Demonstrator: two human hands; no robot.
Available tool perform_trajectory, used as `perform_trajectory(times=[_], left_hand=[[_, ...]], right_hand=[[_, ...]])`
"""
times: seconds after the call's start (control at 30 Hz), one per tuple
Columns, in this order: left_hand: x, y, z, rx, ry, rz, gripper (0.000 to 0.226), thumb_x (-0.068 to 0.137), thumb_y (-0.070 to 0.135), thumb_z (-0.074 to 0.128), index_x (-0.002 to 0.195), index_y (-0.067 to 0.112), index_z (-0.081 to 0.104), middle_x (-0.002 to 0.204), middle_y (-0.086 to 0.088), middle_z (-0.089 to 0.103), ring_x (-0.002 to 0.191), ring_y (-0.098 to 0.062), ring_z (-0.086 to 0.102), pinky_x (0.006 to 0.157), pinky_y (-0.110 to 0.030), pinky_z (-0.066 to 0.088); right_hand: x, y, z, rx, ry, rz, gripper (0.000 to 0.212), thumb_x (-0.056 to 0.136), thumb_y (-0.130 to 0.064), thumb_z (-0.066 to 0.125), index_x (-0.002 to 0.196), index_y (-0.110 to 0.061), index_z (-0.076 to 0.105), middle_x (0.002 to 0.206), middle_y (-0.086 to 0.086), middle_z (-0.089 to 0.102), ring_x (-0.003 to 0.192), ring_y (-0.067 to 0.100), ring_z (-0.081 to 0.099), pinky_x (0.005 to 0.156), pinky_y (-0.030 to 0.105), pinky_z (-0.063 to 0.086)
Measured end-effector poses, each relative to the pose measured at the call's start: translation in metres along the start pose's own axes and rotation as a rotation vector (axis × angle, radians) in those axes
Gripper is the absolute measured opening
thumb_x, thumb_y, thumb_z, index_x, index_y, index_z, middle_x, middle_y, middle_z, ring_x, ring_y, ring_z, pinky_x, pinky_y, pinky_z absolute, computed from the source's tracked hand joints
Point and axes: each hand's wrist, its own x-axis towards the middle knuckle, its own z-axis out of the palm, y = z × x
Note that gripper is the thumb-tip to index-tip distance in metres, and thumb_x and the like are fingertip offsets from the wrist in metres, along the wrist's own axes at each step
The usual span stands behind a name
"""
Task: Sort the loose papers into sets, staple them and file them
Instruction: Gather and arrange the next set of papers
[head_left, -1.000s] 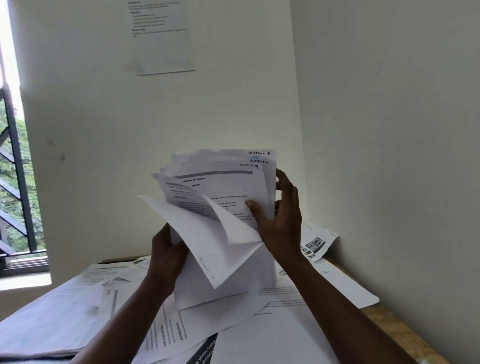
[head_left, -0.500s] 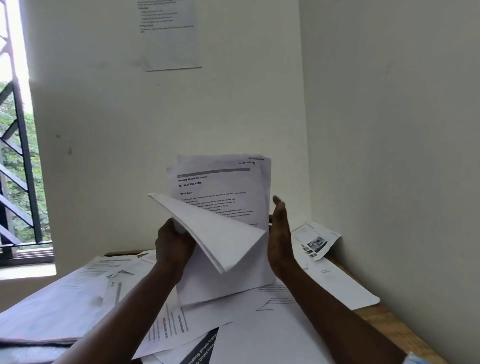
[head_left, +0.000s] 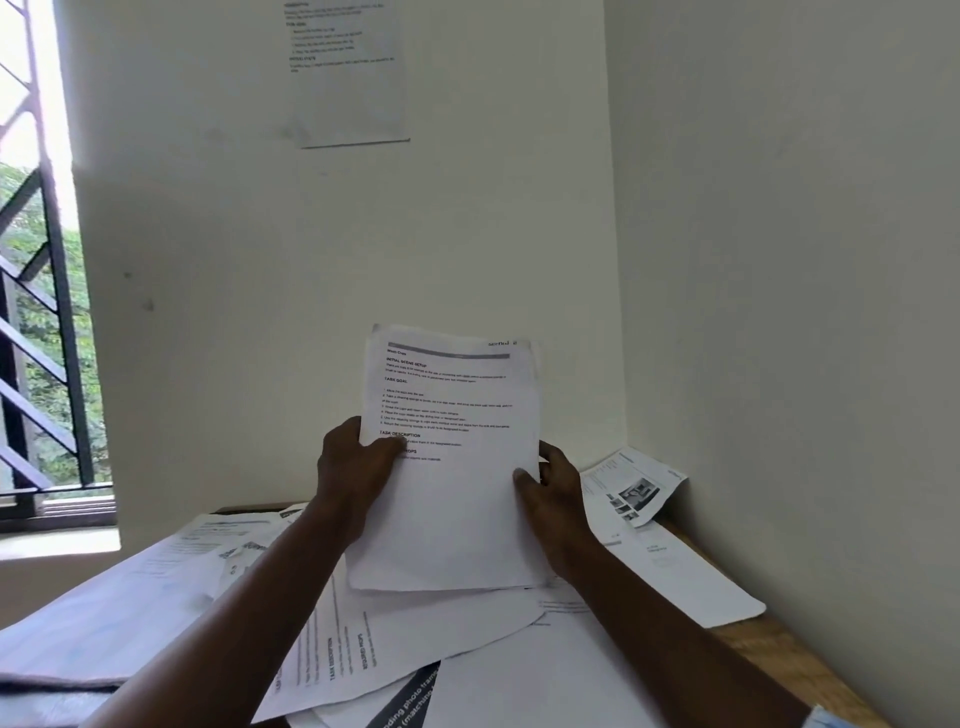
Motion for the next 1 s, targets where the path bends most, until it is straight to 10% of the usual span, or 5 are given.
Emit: perform_trajectory(times=[0.23, 0.47, 0.7, 0.83, 1.0], left_hand=[[0.007, 0.001, -0.012, -0.050, -0.027, 0.106, 0.019, 0.091, 0.008, 0.074, 0.109, 0.014, 0.075, 0.101, 0.002, 0.078, 0.090, -0.022, 0.075, 0.070, -0.031, 0.057], [-0.002, -0.014, -0.010, -0.159, -0.086, 0.052, 0.031, 0.089, 0.008, 0.074, 0.119, 0.018, 0.071, 0.109, 0.005, 0.078, 0.100, -0.018, 0.074, 0.078, -0.032, 0.055], [0.003, 0.003, -0.004, -0.185, -0.006, 0.089, 0.032, 0.088, 0.000, 0.070, 0.118, 0.011, 0.070, 0.109, -0.001, 0.077, 0.096, -0.020, 0.073, 0.072, -0.028, 0.054], [-0.005, -0.003, -0.002, -0.182, 0.029, 0.084, 0.029, 0.088, -0.001, 0.069, 0.115, 0.010, 0.070, 0.106, 0.000, 0.076, 0.091, -0.017, 0.071, 0.070, -0.027, 0.052], [-0.013, -0.028, 0.003, -0.173, 0.042, 0.050, 0.024, 0.092, 0.000, 0.067, 0.112, 0.012, 0.072, 0.104, 0.001, 0.077, 0.092, -0.020, 0.072, 0.077, -0.033, 0.057]], right_hand=[[0.008, -0.020, -0.006, 0.001, 0.016, -0.122, 0.039, 0.095, 0.002, 0.062, 0.125, -0.022, 0.054, 0.099, -0.002, 0.074, 0.078, -0.004, 0.069, 0.073, 0.014, 0.054], [0.000, -0.027, -0.006, -0.049, -0.046, -0.120, 0.040, 0.094, -0.021, 0.073, 0.129, -0.027, 0.055, 0.114, -0.002, 0.069, 0.102, 0.016, 0.068, 0.097, 0.044, 0.056], [-0.006, -0.040, 0.009, -0.047, -0.052, -0.211, 0.039, 0.105, -0.023, 0.058, 0.140, -0.015, 0.044, 0.109, -0.019, 0.055, 0.109, 0.010, 0.051, 0.088, 0.010, 0.042], [-0.012, -0.034, 0.011, -0.090, 0.032, -0.220, 0.026, 0.103, -0.031, 0.058, 0.126, -0.021, 0.049, 0.117, -0.002, 0.066, 0.110, 0.022, 0.064, 0.099, 0.048, 0.053], [-0.018, -0.028, 0.013, -0.176, 0.039, -0.223, 0.034, 0.101, -0.026, 0.061, 0.132, -0.021, 0.047, 0.122, 0.002, 0.066, 0.111, 0.027, 0.064, 0.099, 0.050, 0.053]])
